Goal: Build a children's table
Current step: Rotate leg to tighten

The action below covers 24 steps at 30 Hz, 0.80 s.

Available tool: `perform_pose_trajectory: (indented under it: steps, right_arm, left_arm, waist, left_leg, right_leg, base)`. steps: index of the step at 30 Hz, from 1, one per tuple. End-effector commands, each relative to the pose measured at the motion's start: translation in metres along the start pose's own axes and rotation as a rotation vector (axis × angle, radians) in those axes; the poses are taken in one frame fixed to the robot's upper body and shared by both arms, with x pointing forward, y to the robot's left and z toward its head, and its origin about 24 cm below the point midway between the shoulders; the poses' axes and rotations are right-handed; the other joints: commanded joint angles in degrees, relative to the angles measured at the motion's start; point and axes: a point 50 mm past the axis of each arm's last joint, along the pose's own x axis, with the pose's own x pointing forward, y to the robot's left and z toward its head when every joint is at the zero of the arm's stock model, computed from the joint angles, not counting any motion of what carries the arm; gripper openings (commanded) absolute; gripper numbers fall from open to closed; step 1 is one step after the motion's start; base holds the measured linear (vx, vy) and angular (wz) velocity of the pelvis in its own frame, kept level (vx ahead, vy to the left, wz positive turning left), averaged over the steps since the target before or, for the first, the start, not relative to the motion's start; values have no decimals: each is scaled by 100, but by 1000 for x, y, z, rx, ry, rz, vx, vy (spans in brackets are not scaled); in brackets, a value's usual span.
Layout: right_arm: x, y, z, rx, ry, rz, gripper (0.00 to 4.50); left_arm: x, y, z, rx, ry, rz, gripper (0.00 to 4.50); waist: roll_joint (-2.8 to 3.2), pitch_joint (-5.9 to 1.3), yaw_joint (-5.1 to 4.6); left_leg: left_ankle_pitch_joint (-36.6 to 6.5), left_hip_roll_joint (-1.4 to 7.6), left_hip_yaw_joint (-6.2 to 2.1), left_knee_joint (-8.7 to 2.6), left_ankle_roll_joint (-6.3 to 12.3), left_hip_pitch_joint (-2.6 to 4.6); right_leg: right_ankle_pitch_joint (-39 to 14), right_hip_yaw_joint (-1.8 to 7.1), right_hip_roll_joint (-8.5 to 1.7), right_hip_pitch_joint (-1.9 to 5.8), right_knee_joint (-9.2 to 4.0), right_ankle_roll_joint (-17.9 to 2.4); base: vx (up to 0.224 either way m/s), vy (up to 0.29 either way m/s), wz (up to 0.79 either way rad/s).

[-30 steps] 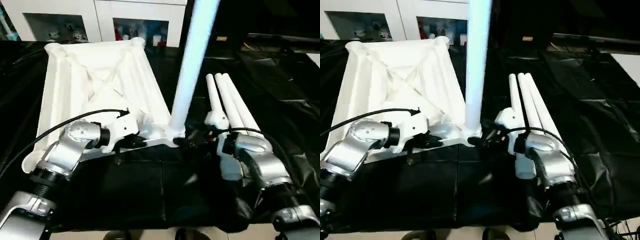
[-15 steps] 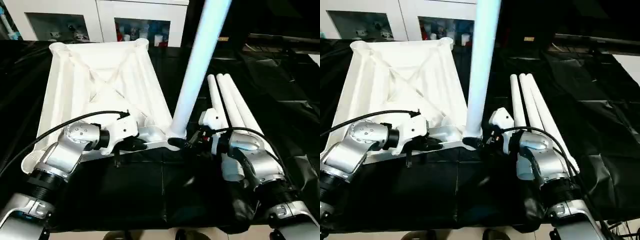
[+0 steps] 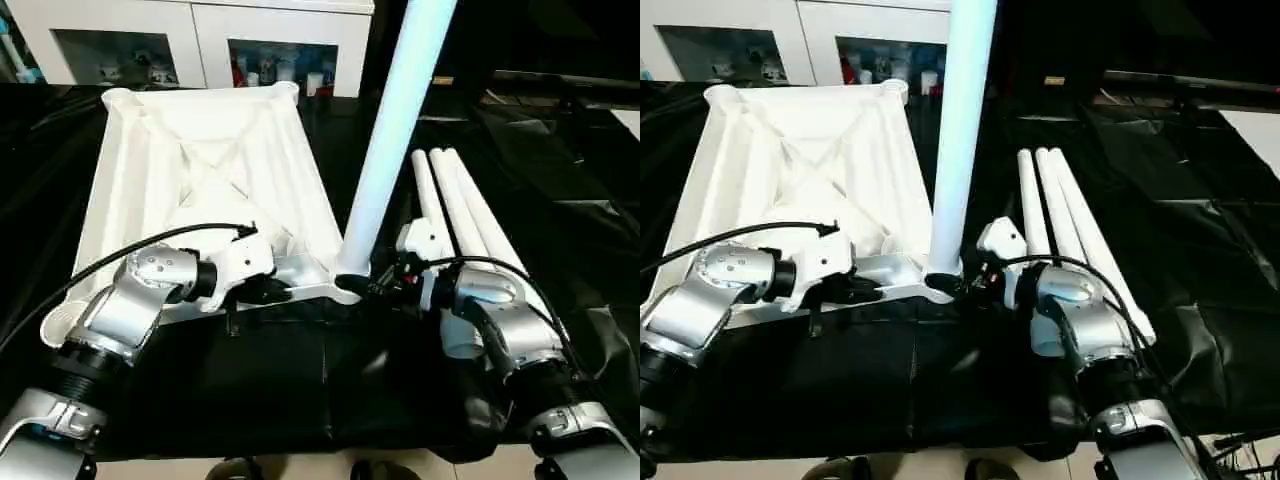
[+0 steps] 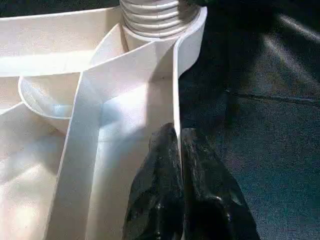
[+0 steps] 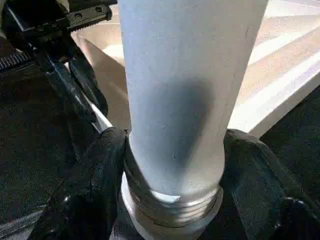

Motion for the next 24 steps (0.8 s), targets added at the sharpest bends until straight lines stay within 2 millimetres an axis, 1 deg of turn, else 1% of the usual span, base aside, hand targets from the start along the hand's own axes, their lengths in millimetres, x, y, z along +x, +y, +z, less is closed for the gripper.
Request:
perform_pose_trajectory:
  steps: [1,2,3,4,5,6,7,8,9,10,11,12,13,14,15,16,17,18,19,20,21,22,23,24]
  right_arm:
    - [5,4,-20,83,39,-100,263]
    - [9,1,-27,124,39,-218,262]
    - [10,1,-28,130,40,-237,262]
    - [16,-2,-34,177,51,-367,262]
    - [20,-2,-35,187,64,-409,262]
    - [28,-2,-38,208,87,-495,262]
    - [35,-3,-38,237,94,-568,262]
    - [44,-3,-36,293,87,-646,261]
    - [44,-3,-36,293,87,-646,261]
    - [51,-3,-33,325,80,-665,261]
    - [58,-1,-30,349,74,-677,261]
    - [62,0,-28,356,71,-679,261]
    - [67,1,-24,358,61,-678,261]
    - [70,2,-22,356,50,-666,261]
    - [77,5,-16,357,23,-632,261]
    - [80,6,-14,362,12,-617,261]
    - [82,7,-12,373,-4,-610,261]
    - [83,7,-11,387,-16,-600,261]
    - [84,7,-7,387,-46,-593,296]
    - [84,7,-7,387,-46,-593,296]
    - [84,5,-4,367,-62,-594,331]
    - [83,4,-1,333,-72,-581,331]
    - [81,3,1,310,-81,-566,331]
    - [80,3,2,295,-87,-557,353]
  left_arm:
    - [17,-13,-13,-65,56,-40,0]
    - [23,-10,-13,-99,55,5,0]
    - [24,-10,-13,-103,55,11,0]
    - [31,-6,-11,-124,55,69,0]
    - [34,-4,-10,-131,58,95,0]
    - [40,1,-8,-151,68,153,0]
    - [45,4,-6,-173,77,198,0]
    - [51,8,-4,-209,88,250,0]
    - [51,8,-4,-209,88,250,0]
    - [54,10,-2,-231,91,276,0]
    - [57,12,0,-249,92,299,0]
    - [58,12,2,-256,92,305,0]
    - [60,13,3,-256,93,313,0]
    - [61,13,4,-255,95,316,0]
    - [63,14,6,-251,98,321,0]
    - [63,14,6,-248,100,324,0]
    - [63,14,7,-245,97,326,0]
    - [64,14,7,-243,96,326,0]
    - [63,14,8,-221,98,322,0]
    - [63,14,8,-221,98,322,0]
    - [62,13,8,-217,102,318,0]
    - [60,12,8,-207,95,301,0]
    - [58,10,9,-195,92,286,0]
    - [57,9,10,-187,90,276,0]
  waist:
    - [16,-327,-24]
    - [19,-322,-32]
    - [20,-298,-62]
    - [42,-288,-71]
    - [28,-275,-92]
    - [55,-263,-111]
    - [33,-239,-144]
    - [25,-219,-204]
    - [24,-220,-199]
    - [28,-216,-203]
    - [36,-202,-217]
    - [31,-190,-228]
    - [45,-196,-244]
    - [49,-192,-248]
    - [37,-197,-255]
    - [55,-196,-255]
    - [57,-197,-259]
    - [25,-196,-267]
    - [37,-195,-248]
    - [37,-195,-248]
    - [38,-192,-244]
    - [38,-196,-242]
    - [36,-189,-251]
    - [15,-191,-268]
  left_leg:
    - [-1108,377,-168,-418,257,146]
    - [-1194,379,-176,-434,220,144]
    - [-1399,378,-188,-461,93,136]
    - [-1680,382,-205,-481,-42,161]
    - [-1819,369,-211,-488,-105,166]
    - [-1984,373,-231,-500,-180,176]
    - [-2316,362,-252,-514,-327,211]
    - [-2779,340,-307,-510,-424,248]
    - [-2854,334,-335,-506,-432,262]
    - [-2926,338,-344,-510,-430,265]
    - [-3082,324,-366,-510,-405,271]
    - [-3217,324,-375,-515,-412,298]
    - [-3433,322,-424,-556,-453,299]
    - [-3472,328,-435,-572,-456,286]
    - [-3532,333,-448,-589,-456,270]
    - [-3598,336,-449,-601,-465,281]
    - [-3607,337,-450,-605,-469,278]
    - [-3612,335,-442,-612,-455,269]
    - [-3628,335,-435,-609,-441,289]
    - [-3628,335,-435,-609,-441,289]
    - [-3621,342,-431,-610,-433,292]
    - [-3610,346,-430,-611,-433,292]
    - [-3595,348,-438,-621,-416,259]
    - [-3489,355,-448,-640,-398,203]
  right_leg:
    - [-1189,260,-336,167,-334,-1411]
    - [-1320,259,-338,168,-352,-1381]
    - [-1625,258,-337,157,-387,-1302]
    - [-2008,259,-345,133,-426,-1189]
    - [-2190,255,-333,113,-448,-1123]
    - [-2372,261,-345,89,-461,-1079]
    - [-2766,244,-333,57,-505,-958]
    - [-3412,229,-356,10,-564,-738]
    - [-3591,212,-367,15,-591,-642]
    - [-3684,206,-370,13,-615,-567]
    - [-3820,185,-365,-14,-657,-464]
    - [-3896,163,-354,-36,-692,-421]
    - [-3772,104,-332,5,-706,-346]
    - [-3692,100,-335,6,-707,-353]
    - [-3570,90,-342,17,-697,-374]
    - [-3460,87,-341,9,-699,-408]
    - [-3386,86,-343,11,-698,-428]
    - [-3318,88,-344,8,-705,-453]
    - [-3309,103,-358,-14,-711,-465]
    - [-3309,103,-358,-14,-711,-465]
    - [-3301,119,-372,-30,-712,-496]
    - [-3265,124,-378,-29,-712,-506]
    - [-3197,122,-378,-11,-695,-528]
    - [-3127,124,-383,34,-667,-555]
  base:
    - [0,0,0]
    - [0,0,0]
    - [0,0,0]
    - [0,0,0]
    - [0,0,0]
    - [0,0,0]
    - [-53,3,-3]
    - [-61,7,-5]
    - [-61,7,-5]
    - [-59,11,-7]
    - [-59,14,-6]
    - [-59,14,-6]
    - [0,0,0]
    - [0,0,0]
    - [0,0,0]
    - [0,0,0]
    - [0,0,0]
    - [0,0,0]
    - [0,0,0]
    - [0,0,0]
    - [0,0,0]
    - [0,0,0]
    - [0,0,0]
    - [0,0,0]
